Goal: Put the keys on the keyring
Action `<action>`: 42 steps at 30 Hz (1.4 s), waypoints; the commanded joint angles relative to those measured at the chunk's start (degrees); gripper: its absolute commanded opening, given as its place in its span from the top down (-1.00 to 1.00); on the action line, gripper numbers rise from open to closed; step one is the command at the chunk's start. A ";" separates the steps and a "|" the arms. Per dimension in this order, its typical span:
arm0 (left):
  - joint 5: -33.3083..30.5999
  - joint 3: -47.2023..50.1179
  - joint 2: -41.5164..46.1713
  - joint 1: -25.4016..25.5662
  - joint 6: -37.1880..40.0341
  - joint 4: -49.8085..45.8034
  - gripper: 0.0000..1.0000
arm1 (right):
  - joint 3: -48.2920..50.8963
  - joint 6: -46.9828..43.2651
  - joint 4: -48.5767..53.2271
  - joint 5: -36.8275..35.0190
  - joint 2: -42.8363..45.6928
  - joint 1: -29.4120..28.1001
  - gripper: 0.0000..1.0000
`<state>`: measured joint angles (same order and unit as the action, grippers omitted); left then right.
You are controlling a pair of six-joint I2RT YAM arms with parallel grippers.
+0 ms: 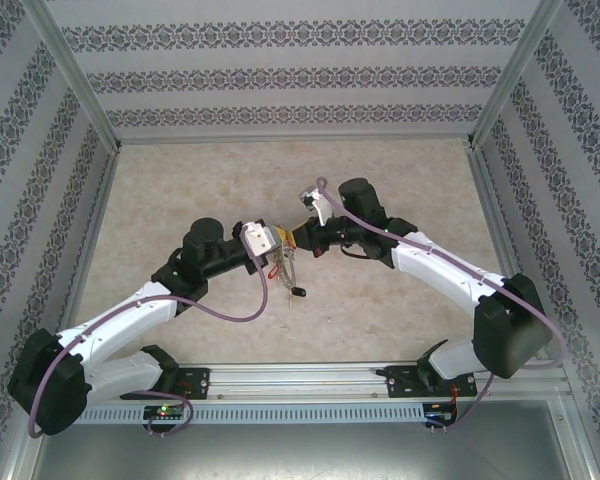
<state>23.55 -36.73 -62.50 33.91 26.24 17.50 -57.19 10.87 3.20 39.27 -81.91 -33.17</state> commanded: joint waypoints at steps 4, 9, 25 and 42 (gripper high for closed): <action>3.34 1.02 2.29 1.07 -3.72 8.98 1.00 | 1.88 1.52 -4.93 7.41 -1.25 1.61 1.00; 4.08 1.09 2.31 1.07 -4.98 11.18 1.00 | 1.27 2.81 -5.94 13.84 -2.77 2.73 1.00; 4.06 1.13 1.33 0.98 -6.52 13.16 1.00 | 1.56 4.99 -7.51 19.19 -2.73 5.20 0.96; 3.17 1.43 1.51 0.98 -7.17 13.31 1.00 | 4.37 -0.93 -5.22 19.38 3.47 7.58 0.55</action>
<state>26.33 -35.35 -61.95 34.13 20.45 27.55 -53.39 12.84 -2.28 57.98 -80.58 -26.35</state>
